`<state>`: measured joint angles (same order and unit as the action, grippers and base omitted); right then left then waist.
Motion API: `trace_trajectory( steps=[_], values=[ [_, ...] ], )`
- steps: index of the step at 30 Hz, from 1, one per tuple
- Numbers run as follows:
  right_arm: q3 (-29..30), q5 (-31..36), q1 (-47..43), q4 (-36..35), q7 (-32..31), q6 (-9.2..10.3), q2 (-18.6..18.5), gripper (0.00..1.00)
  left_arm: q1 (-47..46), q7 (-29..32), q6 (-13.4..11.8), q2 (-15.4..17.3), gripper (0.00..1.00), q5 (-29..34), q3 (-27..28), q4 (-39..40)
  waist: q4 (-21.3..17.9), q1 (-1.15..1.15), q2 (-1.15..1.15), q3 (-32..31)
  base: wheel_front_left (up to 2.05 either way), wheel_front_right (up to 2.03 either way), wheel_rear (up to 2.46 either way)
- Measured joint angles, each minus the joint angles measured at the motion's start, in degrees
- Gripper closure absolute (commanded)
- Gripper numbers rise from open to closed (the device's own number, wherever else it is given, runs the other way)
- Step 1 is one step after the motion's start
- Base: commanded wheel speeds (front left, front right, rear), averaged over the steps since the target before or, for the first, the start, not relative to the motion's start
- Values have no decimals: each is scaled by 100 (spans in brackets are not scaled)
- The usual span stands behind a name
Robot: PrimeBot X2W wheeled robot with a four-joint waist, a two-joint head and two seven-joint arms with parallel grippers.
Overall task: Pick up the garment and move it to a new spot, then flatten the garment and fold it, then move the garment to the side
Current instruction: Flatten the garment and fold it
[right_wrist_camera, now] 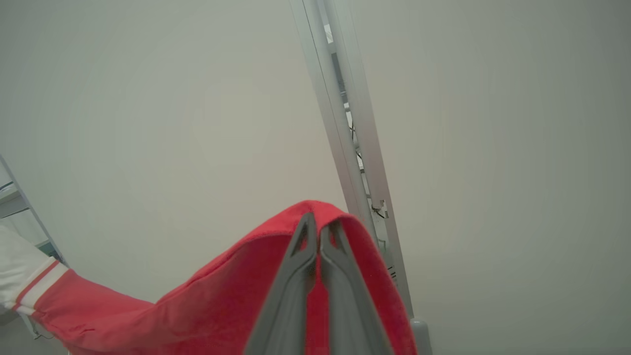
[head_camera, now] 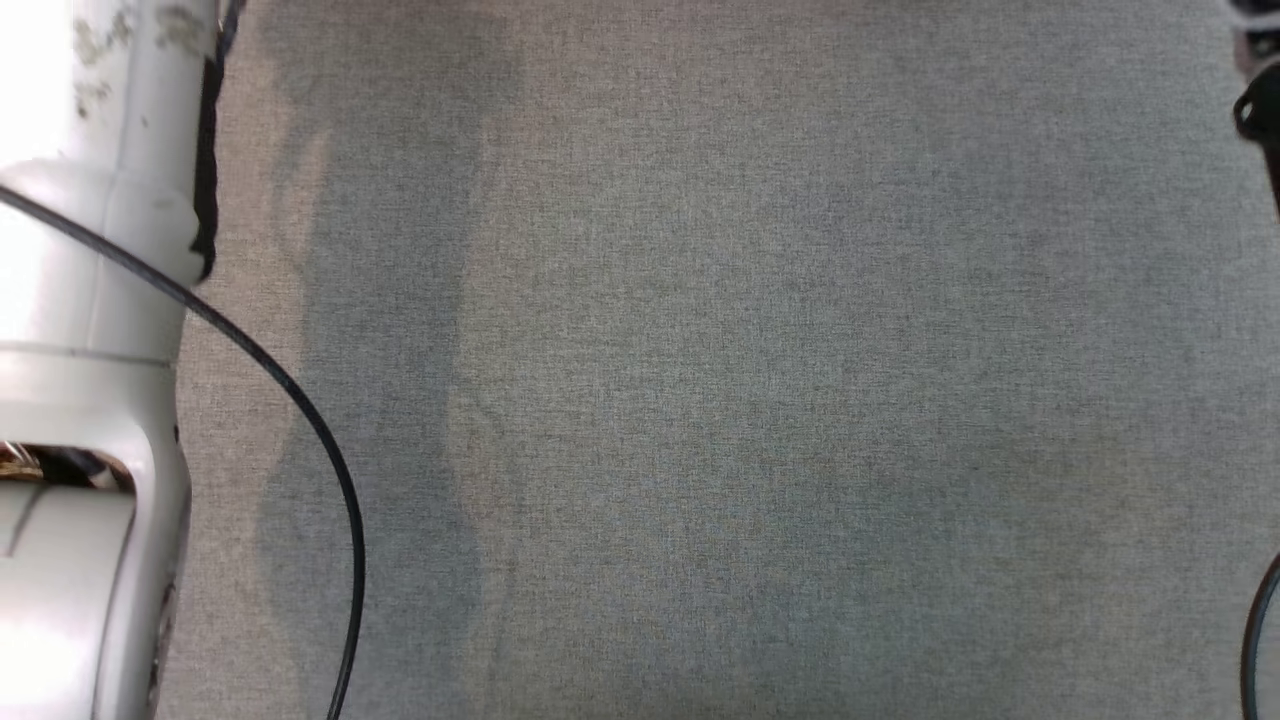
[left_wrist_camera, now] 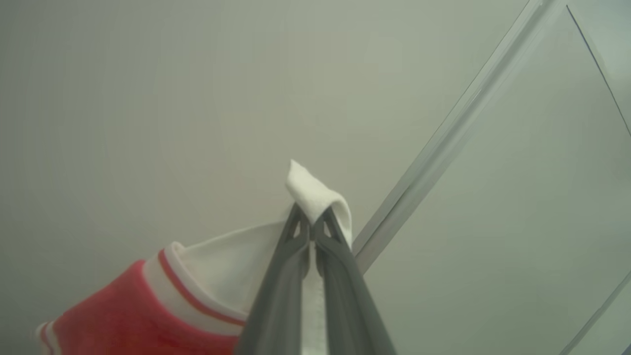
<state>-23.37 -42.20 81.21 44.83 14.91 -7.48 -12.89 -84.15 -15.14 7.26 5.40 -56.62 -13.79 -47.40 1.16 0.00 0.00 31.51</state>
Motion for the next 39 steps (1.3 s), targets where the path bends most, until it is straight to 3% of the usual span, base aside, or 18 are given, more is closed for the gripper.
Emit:
trace_trajectory(
  steps=[11, 22, 39],
  values=[
    [-1016, -1376, -1191, -89, 0, 0, -241, 100, 1254, 260, 10, 321, 100, -636, -844, -219, -21, 0, 0, -442, 0, 0, 0],
    [-2118, -2817, -2237, -138, -172, 0, -628, 100, 2522, 610, 18, 512, 100, -714, -1577, -697, -53, 0, 0, -1197, 0, 0, 0],
    [-2911, -4035, -3792, -248, -591, 0, -767, 100, 4536, 923, 18, 673, 100, -1371, -1893, -682, -86, 0, 0, -2358, 0, 0, 0]
  ],
)
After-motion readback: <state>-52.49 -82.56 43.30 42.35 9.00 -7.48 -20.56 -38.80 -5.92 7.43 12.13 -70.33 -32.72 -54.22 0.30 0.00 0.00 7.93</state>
